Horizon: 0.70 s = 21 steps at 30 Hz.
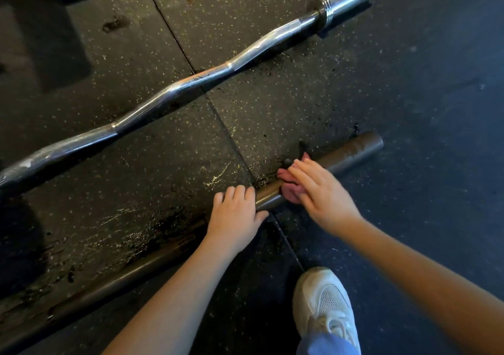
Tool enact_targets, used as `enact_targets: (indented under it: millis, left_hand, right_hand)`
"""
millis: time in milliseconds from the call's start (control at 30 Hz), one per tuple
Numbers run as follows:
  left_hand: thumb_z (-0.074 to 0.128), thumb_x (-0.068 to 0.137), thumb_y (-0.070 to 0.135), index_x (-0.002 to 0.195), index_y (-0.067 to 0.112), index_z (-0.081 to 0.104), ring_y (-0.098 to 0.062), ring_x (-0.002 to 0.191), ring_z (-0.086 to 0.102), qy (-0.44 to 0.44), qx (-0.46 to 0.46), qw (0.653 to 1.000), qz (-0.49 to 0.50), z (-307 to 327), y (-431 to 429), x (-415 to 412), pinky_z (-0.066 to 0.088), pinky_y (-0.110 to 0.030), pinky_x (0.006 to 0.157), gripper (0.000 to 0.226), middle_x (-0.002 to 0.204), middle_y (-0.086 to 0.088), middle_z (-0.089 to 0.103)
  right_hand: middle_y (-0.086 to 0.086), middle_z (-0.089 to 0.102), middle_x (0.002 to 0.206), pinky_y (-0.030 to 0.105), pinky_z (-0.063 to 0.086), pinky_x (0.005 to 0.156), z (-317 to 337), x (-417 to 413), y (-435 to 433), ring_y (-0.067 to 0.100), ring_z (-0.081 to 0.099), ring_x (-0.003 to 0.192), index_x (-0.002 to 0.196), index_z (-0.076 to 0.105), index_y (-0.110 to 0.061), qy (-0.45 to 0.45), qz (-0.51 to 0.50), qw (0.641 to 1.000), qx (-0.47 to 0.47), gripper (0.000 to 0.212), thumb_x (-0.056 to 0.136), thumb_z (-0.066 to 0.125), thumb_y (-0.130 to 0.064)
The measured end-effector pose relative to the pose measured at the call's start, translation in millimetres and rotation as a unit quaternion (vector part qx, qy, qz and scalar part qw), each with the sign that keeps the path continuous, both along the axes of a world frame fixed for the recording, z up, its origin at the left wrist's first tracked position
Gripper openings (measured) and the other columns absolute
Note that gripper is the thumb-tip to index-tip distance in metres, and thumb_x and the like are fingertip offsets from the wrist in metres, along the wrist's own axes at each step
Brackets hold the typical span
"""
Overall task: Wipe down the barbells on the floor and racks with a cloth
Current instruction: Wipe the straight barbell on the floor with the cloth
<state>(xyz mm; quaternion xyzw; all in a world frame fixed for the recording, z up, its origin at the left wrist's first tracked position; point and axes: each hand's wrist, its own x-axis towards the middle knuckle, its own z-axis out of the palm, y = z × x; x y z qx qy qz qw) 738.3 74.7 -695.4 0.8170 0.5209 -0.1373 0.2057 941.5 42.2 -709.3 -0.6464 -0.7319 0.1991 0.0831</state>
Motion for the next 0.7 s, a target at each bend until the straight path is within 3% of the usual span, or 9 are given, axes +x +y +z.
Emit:
enact_targets:
  millis: [100,200,267,333,400,467,567,633,700]
  left_hand:
    - [0.038,0.098,0.049,0.135,0.017,0.041,-0.02,0.121,0.042,-0.007,-0.015,1.0,0.014,-0.2,1.3,7.7,0.032,-0.037,0.103,0.049,0.129,-0.001,0.047]
    - [0.037,0.099,0.049,0.136,0.017,0.039,-0.019,0.122,0.041,-0.011,-0.007,1.0,0.019,-2.1,-1.0,6.5,0.032,-0.037,0.103,0.049,0.13,0.0,0.046]
    - [0.037,0.099,0.049,0.136,0.017,0.039,-0.018,0.122,0.041,-0.015,-0.002,1.0,0.019,-3.2,-1.6,6.8,0.032,-0.036,0.103,0.049,0.131,0.001,0.046]
    - [0.038,0.099,0.049,0.137,0.018,0.038,-0.017,0.122,0.041,-0.018,0.001,1.0,0.017,-3.6,-1.5,7.0,0.032,-0.036,0.103,0.049,0.131,0.002,0.045]
    - [0.038,0.098,0.049,0.137,0.018,0.038,-0.017,0.122,0.041,-0.021,0.002,1.0,0.014,-4.0,-1.4,6.6,0.032,-0.035,0.103,0.05,0.131,0.002,0.045]
    - [0.038,0.098,0.05,0.138,0.019,0.037,-0.016,0.122,0.041,-0.02,0.01,1.0,0.013,-5.0,-3.6,6.2,0.033,-0.034,0.102,0.051,0.131,0.003,0.045]
    - [0.036,0.098,0.052,0.137,0.019,0.037,-0.016,0.12,0.042,-0.015,0.036,0.999,0.004,-7.0,-8.0,5.6,0.034,-0.033,0.1,0.052,0.13,0.002,0.045]
    - [0.035,0.098,0.053,0.137,0.018,0.037,-0.016,0.118,0.043,-0.014,0.049,0.999,-0.001,-9.2,-9.1,4.5,0.035,-0.032,0.099,0.052,0.129,0.002,0.046]
    - [0.035,0.098,0.053,0.137,0.018,0.037,-0.016,0.117,0.044,-0.015,0.057,0.998,-0.004,-10.5,-9.1,4.4,0.035,-0.032,0.098,0.053,0.128,0.001,0.046]
  right_hand:
    - [0.005,0.053,0.138,0.033,0.017,0.115,3.6,39.7,21.7,0.026,0.039,0.136,0.133,0.053,-0.012,-0.023,-0.056,0.998,-0.004,0.038,0.096,0.048,-0.018]
    - [0.005,0.058,0.119,0.041,0.031,0.111,6.6,64.3,45.6,0.027,0.045,0.125,0.115,0.059,-0.016,-0.004,-0.218,0.976,0.016,0.024,0.097,0.043,-0.02]
    - [0.004,0.061,0.113,0.047,0.031,0.111,2.8,52.9,51.5,0.029,0.046,0.124,0.104,0.062,-0.021,-0.008,-0.272,0.962,0.017,0.02,0.097,0.043,-0.023]
    - [-0.003,0.061,0.103,0.05,0.033,0.11,0.9,29.7,44.1,0.026,0.05,0.119,0.097,0.063,-0.027,0.012,-0.208,0.978,0.017,0.019,0.095,0.045,-0.026]
    - [-0.001,0.063,0.11,0.045,0.029,0.115,1.8,22.7,27.9,0.022,0.05,0.12,0.107,0.066,-0.018,0.047,-0.081,0.996,0.012,0.024,0.093,0.047,-0.022]
    - [0.0,0.061,0.114,0.038,0.031,0.114,9.3,44.8,32.5,0.017,0.051,0.115,0.114,0.064,-0.014,0.047,-0.024,0.999,0.007,0.026,0.093,0.05,-0.019]
    - [-0.002,0.056,0.114,0.034,0.04,0.1,5.2,89.7,55.9,0.015,0.05,0.11,0.11,0.063,-0.024,0.015,-0.151,0.987,-0.042,0.022,0.096,0.047,-0.025]
    - [0.003,0.061,0.113,0.039,0.041,0.1,-0.5,101.4,70.8,0.021,0.05,0.111,0.104,0.065,-0.027,0.0,-0.24,0.97,-0.038,0.022,0.097,0.044,-0.025]
    - [0.004,0.063,0.113,0.04,0.039,0.101,-0.8,90.8,73.4,0.023,0.048,0.111,0.103,0.067,-0.02,-0.039,-0.262,0.964,-0.019,0.025,0.097,0.043,-0.024]
